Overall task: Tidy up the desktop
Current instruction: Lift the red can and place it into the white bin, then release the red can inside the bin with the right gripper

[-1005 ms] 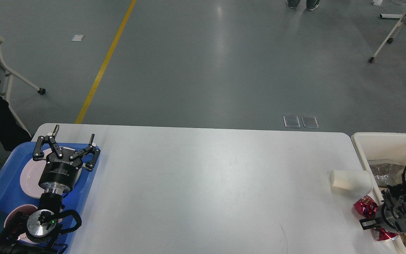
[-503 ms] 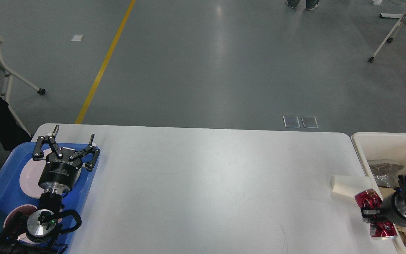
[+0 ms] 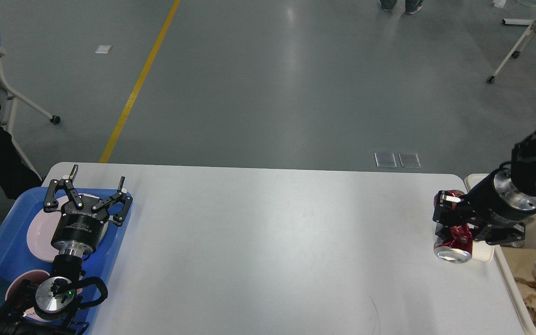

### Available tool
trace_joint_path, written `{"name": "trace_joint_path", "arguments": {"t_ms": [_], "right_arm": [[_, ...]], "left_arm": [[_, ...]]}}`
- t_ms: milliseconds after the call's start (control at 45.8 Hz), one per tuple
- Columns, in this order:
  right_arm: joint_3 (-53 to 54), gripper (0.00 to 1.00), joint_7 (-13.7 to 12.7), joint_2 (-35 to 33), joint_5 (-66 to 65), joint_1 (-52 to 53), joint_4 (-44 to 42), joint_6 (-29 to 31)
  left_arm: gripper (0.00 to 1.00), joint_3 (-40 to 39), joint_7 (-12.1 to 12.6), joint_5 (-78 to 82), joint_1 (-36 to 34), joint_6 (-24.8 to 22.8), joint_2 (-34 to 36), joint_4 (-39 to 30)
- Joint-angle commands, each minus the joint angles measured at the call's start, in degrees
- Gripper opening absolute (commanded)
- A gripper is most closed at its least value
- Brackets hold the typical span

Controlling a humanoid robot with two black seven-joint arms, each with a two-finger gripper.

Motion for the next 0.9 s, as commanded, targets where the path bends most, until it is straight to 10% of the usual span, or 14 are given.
{"name": "trace_joint_path", "arguments": {"t_ms": [0, 415, 874], "right_arm": [[-0.01, 0.00, -5.09, 0.05, 4.34, 8.45, 3.59, 2.51], [-2.64, 0.00, -7.47, -10.92, 2.51, 4.08, -1.66, -2.67], [12.55, 0.00, -6.51, -19.02, 0.22, -42.93, -46.83, -4.78]], "left_arm": [[0.96, 0.00, 0.00, -0.04, 0.00, -0.02, 0.01, 0.00], [0.96, 0.00, 0.00, -0.04, 0.00, -0.02, 0.01, 0.00], [0.96, 0.00, 0.00, -0.04, 0.00, -0.02, 0.01, 0.00]]}}
